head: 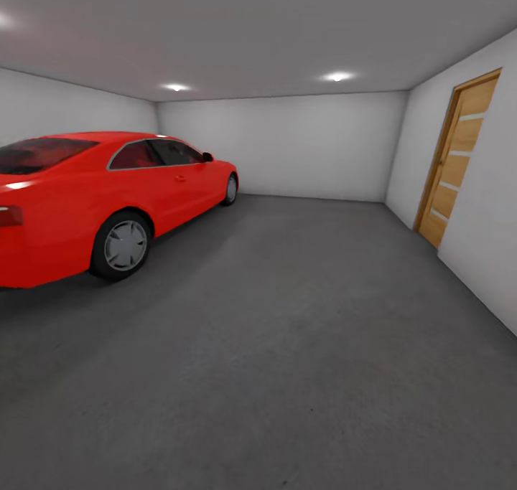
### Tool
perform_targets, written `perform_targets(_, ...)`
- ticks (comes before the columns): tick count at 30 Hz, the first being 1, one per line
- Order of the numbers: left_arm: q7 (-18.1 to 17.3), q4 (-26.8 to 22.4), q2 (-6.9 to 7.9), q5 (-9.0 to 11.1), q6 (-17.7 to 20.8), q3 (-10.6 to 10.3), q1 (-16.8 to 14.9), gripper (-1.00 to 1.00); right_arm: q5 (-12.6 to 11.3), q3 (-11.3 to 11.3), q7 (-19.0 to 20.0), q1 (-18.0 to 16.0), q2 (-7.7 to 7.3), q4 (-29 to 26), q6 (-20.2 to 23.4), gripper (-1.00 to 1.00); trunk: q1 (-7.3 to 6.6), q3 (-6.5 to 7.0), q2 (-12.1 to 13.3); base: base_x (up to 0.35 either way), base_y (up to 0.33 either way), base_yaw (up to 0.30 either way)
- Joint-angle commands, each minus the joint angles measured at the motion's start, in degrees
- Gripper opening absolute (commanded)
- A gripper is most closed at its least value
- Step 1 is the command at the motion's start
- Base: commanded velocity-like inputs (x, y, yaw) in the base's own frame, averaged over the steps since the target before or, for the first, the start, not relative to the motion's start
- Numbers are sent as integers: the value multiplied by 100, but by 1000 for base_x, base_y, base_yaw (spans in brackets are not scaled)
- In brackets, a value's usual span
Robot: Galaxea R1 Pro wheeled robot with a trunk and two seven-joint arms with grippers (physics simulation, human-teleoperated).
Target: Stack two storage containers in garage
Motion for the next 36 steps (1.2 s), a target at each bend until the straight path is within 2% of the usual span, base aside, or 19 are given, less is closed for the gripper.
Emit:
perform_targets(1,-11,-24,1,-2,40,3,5,100,2,-1,15,0,-1,-8,18,100,4,-5,-2,346,0,0)
perform_targets(36,-11,-24,1,-2,40,3,5,100,2,-3,15,-1,-1,-8,18,100,4,-5,-2,346,0,0)
